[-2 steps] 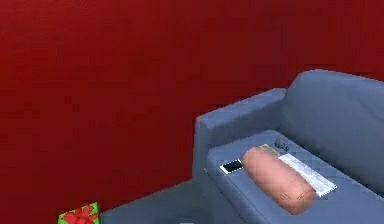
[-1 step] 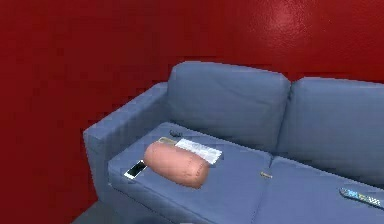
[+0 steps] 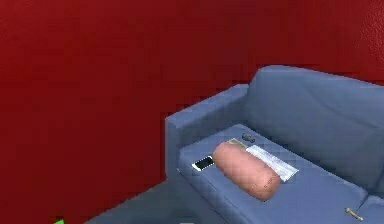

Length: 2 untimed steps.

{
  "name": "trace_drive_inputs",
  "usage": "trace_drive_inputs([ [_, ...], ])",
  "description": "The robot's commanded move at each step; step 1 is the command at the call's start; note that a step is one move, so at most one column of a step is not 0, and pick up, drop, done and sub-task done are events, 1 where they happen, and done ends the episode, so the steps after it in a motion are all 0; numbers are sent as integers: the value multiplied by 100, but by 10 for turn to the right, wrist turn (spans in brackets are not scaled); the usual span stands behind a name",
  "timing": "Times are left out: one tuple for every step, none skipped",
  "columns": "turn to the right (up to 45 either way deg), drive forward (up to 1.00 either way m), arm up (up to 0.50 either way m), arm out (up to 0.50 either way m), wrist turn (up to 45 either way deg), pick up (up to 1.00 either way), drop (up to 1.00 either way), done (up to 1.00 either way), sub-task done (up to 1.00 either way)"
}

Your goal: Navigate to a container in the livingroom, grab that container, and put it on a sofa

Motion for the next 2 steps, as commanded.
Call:
trace_drive_inputs([
  [90, 0, 0, 0, 0, 0, 0, 0, 0],
  [450, 0, 0, 0, 0, 0, 0, 0, 0],
])
